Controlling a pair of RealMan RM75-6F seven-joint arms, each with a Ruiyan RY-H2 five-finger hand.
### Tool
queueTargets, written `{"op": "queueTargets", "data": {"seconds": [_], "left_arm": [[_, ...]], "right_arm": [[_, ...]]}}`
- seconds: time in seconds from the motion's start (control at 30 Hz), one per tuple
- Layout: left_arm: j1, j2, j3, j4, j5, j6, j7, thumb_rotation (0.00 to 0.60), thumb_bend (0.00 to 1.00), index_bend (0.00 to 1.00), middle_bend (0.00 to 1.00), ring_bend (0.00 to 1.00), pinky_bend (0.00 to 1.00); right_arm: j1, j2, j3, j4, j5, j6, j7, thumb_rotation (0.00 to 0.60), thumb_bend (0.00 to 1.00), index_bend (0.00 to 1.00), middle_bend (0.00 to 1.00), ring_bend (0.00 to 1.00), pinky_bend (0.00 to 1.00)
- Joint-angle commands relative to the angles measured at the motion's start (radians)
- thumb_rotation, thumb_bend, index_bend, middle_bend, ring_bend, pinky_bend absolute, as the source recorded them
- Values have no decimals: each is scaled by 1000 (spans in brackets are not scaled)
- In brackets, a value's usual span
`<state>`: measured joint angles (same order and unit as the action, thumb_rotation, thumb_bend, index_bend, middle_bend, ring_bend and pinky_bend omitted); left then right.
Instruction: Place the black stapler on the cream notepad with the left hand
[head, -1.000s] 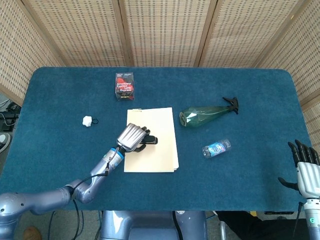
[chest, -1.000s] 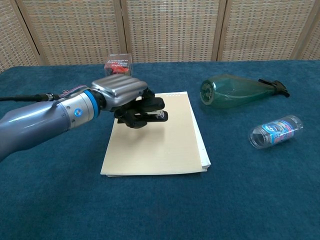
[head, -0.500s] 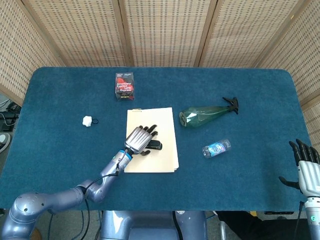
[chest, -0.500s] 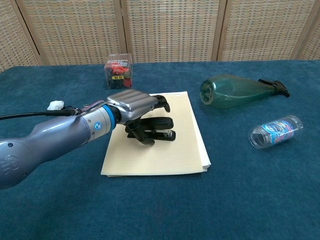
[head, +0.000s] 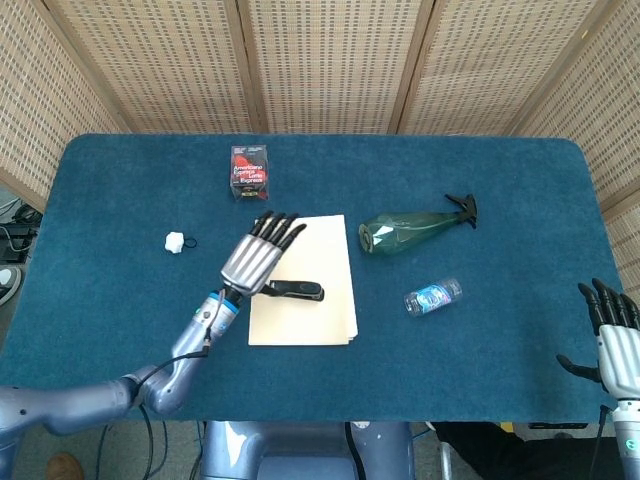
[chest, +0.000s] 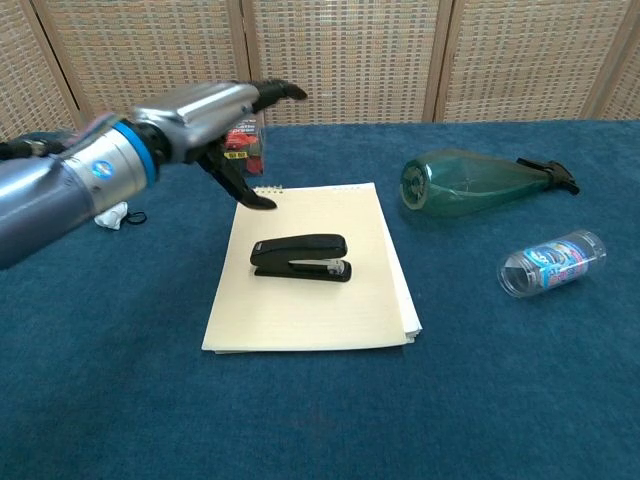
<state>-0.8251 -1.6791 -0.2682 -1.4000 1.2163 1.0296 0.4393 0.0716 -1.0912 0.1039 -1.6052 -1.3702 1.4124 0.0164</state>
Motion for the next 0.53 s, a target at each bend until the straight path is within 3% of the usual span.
{"op": "queueTargets", "data": {"seconds": [0.03,0.33,0.47,0.53], "left_arm": [[131,173,21,-194,23,134,-12,600,0,0,0,0,0],[383,440,160,-455,-15,315,-25,600,0,0,0,0,0],[474,491,226,-466,59,392,-114,600,0,0,0,0,0],[540,513,284,-445,129,447,-175,600,0,0,0,0,0]], "right_arm": [[-2,3,-3,-2,-6,4,6,600,0,0,0,0,0],[-16,19,-16,-24,-52,37,27,600,0,0,0,0,0],[-23,27,-22,-32,-68,52,38,600,0,0,0,0,0],[-25,31,-24,-33,-76,55,46,600,0,0,0,0,0]]}}
